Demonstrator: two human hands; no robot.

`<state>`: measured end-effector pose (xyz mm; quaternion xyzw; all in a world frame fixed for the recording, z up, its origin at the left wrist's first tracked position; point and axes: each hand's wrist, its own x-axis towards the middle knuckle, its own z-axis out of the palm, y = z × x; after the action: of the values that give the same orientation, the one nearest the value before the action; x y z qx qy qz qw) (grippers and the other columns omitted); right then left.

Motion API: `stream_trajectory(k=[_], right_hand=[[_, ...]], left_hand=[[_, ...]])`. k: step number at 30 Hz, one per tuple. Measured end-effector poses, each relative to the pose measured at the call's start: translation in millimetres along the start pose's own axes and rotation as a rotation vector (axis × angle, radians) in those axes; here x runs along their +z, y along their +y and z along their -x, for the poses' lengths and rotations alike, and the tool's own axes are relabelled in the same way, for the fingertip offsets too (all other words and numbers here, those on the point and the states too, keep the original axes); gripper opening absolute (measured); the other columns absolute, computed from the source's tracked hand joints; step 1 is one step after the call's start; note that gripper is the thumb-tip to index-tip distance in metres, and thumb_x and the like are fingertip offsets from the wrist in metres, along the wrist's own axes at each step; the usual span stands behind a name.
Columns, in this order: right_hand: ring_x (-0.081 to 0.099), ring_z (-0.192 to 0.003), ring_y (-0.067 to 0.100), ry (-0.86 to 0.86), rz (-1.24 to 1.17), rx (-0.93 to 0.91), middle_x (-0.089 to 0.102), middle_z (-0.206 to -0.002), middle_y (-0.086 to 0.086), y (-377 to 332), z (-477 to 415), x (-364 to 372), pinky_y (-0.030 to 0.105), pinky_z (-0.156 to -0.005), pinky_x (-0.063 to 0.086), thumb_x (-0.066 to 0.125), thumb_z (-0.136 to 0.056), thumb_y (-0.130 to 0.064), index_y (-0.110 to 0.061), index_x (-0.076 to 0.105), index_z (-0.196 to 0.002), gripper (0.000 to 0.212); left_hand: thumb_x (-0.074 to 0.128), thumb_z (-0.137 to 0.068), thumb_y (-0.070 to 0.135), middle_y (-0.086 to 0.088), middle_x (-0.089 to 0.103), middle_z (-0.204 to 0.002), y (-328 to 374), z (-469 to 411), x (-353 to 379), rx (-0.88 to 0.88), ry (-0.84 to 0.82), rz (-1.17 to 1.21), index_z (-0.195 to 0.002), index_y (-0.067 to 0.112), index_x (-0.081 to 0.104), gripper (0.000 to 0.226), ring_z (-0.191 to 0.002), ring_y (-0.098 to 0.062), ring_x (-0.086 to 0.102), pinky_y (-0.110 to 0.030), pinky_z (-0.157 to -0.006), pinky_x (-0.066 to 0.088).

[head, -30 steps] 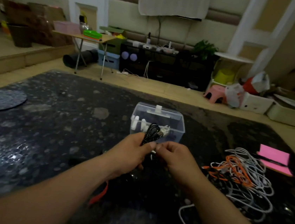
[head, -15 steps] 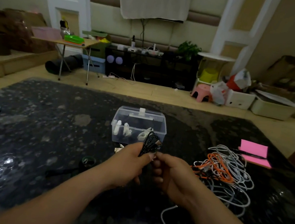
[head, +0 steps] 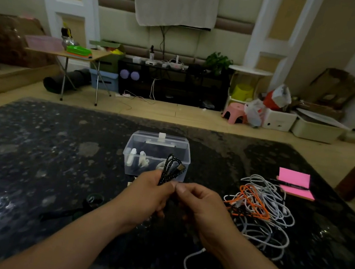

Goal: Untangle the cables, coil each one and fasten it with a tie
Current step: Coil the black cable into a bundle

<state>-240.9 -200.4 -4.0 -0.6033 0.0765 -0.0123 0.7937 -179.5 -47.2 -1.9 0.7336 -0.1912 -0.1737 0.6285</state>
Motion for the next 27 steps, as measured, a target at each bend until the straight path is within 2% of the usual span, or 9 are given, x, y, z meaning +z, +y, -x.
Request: stream_trajectory(k=[4,7,10,13,16,18,20,24,27], right_hand=[[0.066,-0.059,0.007,0.066,0.123,-0.033,0.074,-0.073,0.006,1,-3,-4,0.016,-0.050,0.048,0.065,-0.100,-0.007,0.003,0.074,-0.098,0.014],[0.069,-0.071,0.011,0.069,0.176,-0.020,0.076,-0.088,0.013,-4,-6,-10,0.019,-0.058,0.052,0.064,-0.102,-0.014,0.002,0.075,-0.102,0.019],[0.070,-0.084,0.019,0.010,0.038,0.077,0.077,-0.096,0.015,-10,-9,-14,0.029,-0.071,0.052,0.057,-0.105,-0.016,-0.004,0.076,-0.101,0.023],[0.065,-0.080,0.019,-0.065,-0.094,0.197,0.071,-0.085,0.008,-18,-8,-17,0.034,-0.075,0.048,0.055,-0.097,-0.017,-0.013,0.076,-0.081,0.026],[0.055,-0.074,0.019,-0.159,-0.124,0.204,0.058,-0.071,0.000,-29,-5,-21,0.038,-0.073,0.037,0.051,-0.085,-0.024,-0.020,0.064,-0.066,0.024],[0.048,-0.071,0.019,-0.189,-0.216,0.179,0.052,-0.073,0.001,-35,-5,-25,0.034,-0.062,0.034,0.044,-0.085,-0.021,-0.017,0.055,-0.070,0.019],[0.050,-0.069,0.018,-0.237,-0.281,0.169,0.056,-0.078,0.005,-38,-2,-27,0.028,-0.052,0.035,0.040,-0.085,-0.018,-0.012,0.056,-0.075,0.020],[0.050,-0.060,0.013,-0.265,-0.016,0.159,0.061,-0.075,0.006,-35,4,-25,0.021,-0.048,0.035,0.059,-0.077,-0.009,-0.007,0.075,-0.102,0.030],[0.046,-0.053,0.011,-0.246,0.086,0.156,0.062,-0.070,0.006,-26,4,-23,0.020,-0.047,0.026,0.063,-0.093,-0.010,-0.020,0.080,-0.117,0.031]], left_hand=[[0.055,-0.108,0.017,0.000,0.044,-0.060,0,1,1,-0.033,-0.016,0.086,-0.088,0.013,0.052,0.021,-0.052,-0.014,0.042,-0.033,-0.056,0.048],[0.056,-0.108,0.021,0.001,0.046,-0.060,2,3,2,0.003,-0.004,0.009,-0.092,0.012,0.058,0.018,-0.055,-0.014,0.045,-0.034,-0.059,0.050],[0.057,-0.108,0.026,0.007,0.052,-0.059,9,7,4,0.103,-0.014,-0.153,-0.102,0.016,0.065,0.014,-0.057,-0.010,0.052,-0.029,-0.059,0.053],[0.055,-0.109,0.026,0.010,0.053,-0.059,12,11,7,0.124,-0.060,-0.189,-0.107,0.020,0.065,0.012,-0.057,-0.007,0.053,-0.027,-0.058,0.053],[0.054,-0.109,0.022,0.005,0.047,-0.060,9,12,9,0.066,-0.079,-0.043,-0.112,0.014,0.064,0.013,-0.056,-0.013,0.047,-0.030,-0.058,0.051],[0.054,-0.109,0.018,0.003,0.042,-0.061,9,10,9,0.035,-0.068,0.090,-0.103,0.009,0.056,0.011,-0.056,-0.015,0.041,-0.031,-0.057,0.049],[0.053,-0.109,0.017,0.003,0.039,-0.063,12,10,8,0.029,-0.075,0.176,-0.099,0.013,0.051,0.011,-0.055,-0.014,0.039,-0.030,-0.056,0.047],[0.054,-0.109,0.019,0.002,0.040,-0.063,14,11,5,0.002,-0.104,0.223,-0.104,0.013,0.054,0.008,-0.054,-0.013,0.040,-0.029,-0.056,0.046],[0.049,-0.109,0.015,0.000,0.037,-0.063,14,14,4,-0.026,-0.143,0.287,-0.108,0.009,0.055,0.008,-0.053,-0.013,0.037,-0.028,-0.053,0.045]])
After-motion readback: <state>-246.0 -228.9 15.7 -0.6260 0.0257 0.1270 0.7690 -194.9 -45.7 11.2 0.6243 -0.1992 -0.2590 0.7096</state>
